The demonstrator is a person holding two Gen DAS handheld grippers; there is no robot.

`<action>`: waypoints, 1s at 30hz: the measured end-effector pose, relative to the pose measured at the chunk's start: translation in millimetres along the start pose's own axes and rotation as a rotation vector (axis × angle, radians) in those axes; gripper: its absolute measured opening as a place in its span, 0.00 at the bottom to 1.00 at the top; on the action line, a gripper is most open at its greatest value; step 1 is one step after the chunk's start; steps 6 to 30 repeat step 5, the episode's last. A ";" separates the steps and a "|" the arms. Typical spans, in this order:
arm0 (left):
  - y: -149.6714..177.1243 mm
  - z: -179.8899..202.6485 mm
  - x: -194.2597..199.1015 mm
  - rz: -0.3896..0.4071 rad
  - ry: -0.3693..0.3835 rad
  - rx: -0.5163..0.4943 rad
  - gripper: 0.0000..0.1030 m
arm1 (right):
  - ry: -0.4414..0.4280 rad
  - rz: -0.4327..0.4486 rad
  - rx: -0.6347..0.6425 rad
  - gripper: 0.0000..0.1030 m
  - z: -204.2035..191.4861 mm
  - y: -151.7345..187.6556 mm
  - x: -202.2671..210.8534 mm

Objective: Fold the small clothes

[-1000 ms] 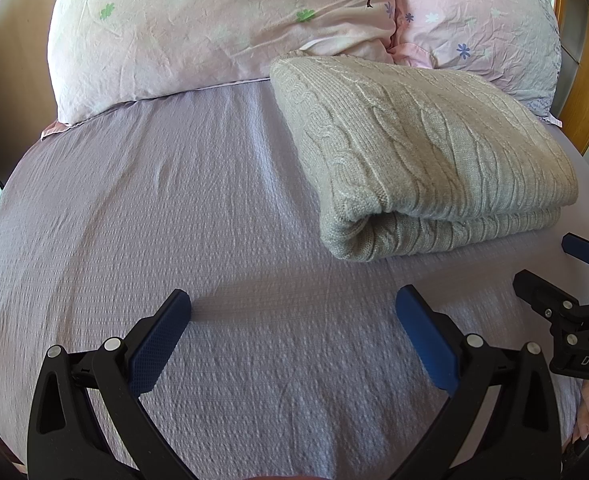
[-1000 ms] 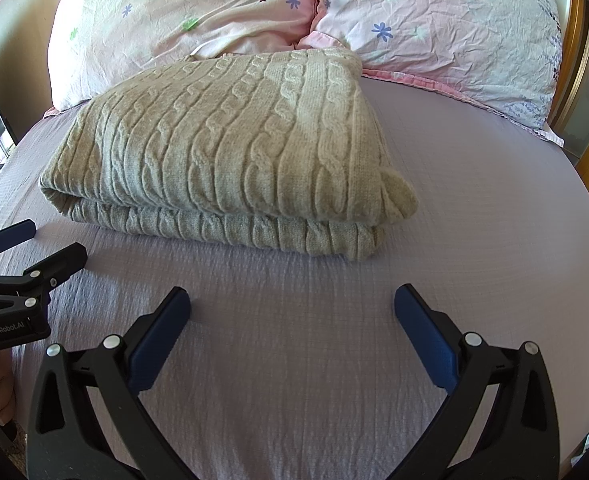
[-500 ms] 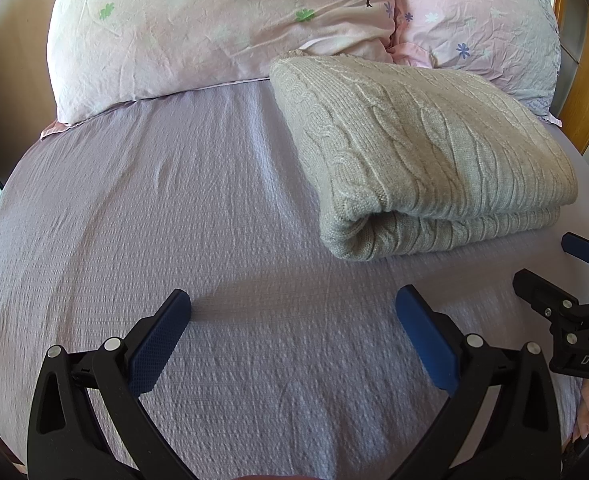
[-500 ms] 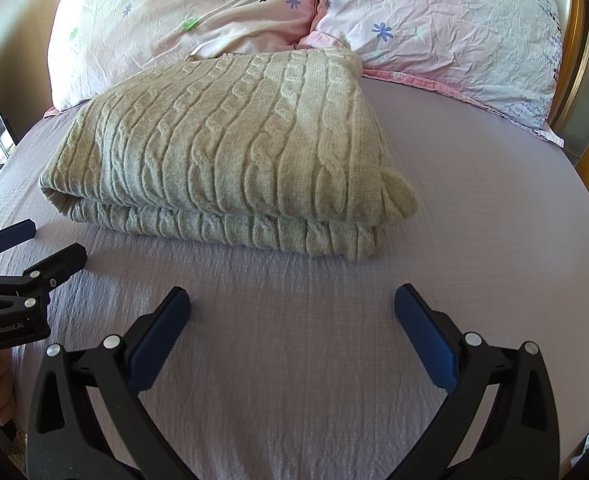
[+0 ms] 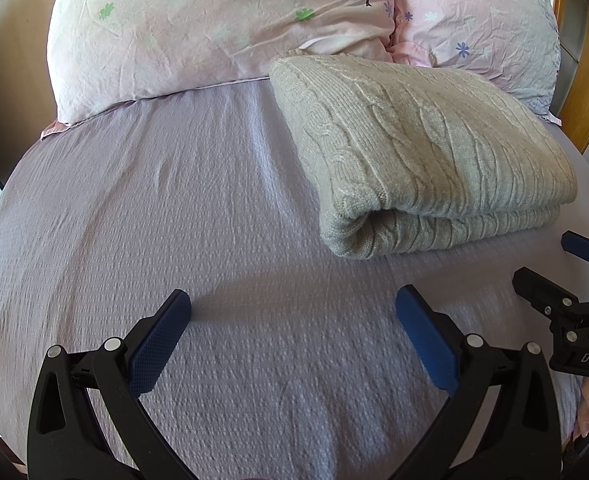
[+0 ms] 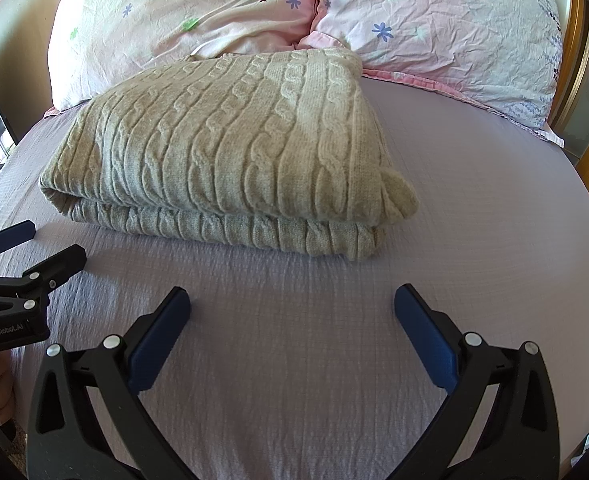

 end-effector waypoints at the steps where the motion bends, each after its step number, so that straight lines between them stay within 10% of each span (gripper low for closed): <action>1: 0.1 0.0 0.0 0.000 0.000 0.000 0.99 | 0.000 0.000 0.000 0.98 -0.2 0.0 0.0; 30: 0.2 0.0 0.0 0.000 0.000 0.000 0.99 | 0.000 0.000 0.000 0.98 -0.1 0.0 -0.1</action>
Point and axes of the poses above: each gripper's, at about its wrist camera, not at the fingertips, and x roughly against the way its jaws point, z to its right, y to its underside, the point moved 6 cm from there along -x, roughly the way its jaws point, and after that the axes turned 1 degree about -y, right-handed, at the moved point
